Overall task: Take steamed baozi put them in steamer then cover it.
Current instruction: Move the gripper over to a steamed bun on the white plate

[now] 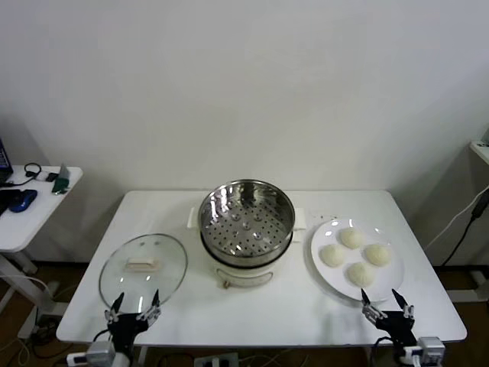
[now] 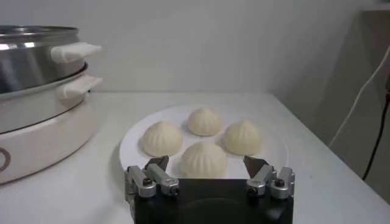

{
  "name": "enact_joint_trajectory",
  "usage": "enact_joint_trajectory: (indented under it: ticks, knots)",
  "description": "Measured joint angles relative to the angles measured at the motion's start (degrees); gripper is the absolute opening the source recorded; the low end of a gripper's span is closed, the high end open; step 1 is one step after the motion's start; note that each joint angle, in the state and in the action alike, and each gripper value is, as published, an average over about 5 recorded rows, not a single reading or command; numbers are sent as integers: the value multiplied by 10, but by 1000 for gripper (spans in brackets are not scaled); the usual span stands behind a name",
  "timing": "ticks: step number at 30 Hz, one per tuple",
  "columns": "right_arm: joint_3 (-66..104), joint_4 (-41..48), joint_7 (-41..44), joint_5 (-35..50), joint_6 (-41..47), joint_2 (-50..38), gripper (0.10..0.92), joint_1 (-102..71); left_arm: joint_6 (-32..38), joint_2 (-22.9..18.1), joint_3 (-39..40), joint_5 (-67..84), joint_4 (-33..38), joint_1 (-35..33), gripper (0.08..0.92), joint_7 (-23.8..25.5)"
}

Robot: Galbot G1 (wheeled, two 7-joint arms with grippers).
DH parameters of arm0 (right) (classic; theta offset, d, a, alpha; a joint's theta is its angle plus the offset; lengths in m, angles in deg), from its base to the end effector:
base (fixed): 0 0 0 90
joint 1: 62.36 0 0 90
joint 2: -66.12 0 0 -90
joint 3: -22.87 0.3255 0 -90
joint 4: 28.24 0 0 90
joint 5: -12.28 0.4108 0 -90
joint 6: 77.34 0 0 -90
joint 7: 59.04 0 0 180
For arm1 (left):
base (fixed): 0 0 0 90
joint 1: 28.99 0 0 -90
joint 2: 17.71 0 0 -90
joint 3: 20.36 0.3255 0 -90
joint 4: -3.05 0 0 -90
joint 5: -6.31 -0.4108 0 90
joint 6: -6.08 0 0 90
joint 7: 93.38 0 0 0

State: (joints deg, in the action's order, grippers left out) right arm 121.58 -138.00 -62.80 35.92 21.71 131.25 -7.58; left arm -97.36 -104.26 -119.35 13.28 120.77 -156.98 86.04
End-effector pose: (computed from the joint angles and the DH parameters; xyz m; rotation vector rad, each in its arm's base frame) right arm 0.2288 -0.1316 -0.3386 -0.0695 -2.7444 0.0811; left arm 0.2026 0.0648 -0.3241 0.1681 -2.7347 -0.0050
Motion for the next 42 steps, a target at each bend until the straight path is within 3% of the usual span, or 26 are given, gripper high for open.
enact_joint_trajectory:
  ticks: [8,13,27,34,42]
  knots:
    - [-14,19,7,-17,50,-68,823,79,0,0,6,-1,0,2,823,-2]
    - [-49,67,56,-28,68,-151,823,172,1,-1,13,-6,-1,3,823,-2]
    - [-331,250,362,-147,-15,-372,823,500,9,-1,22,-21,-11,-2,823,0]
    - [-575,334,515,-166,-60,-398,823,736,10,-2,23,-30,-15,-2,823,1]
    - [-852,426,598,-137,-62,-357,823,974,10,-8,27,-41,-24,5,823,2]
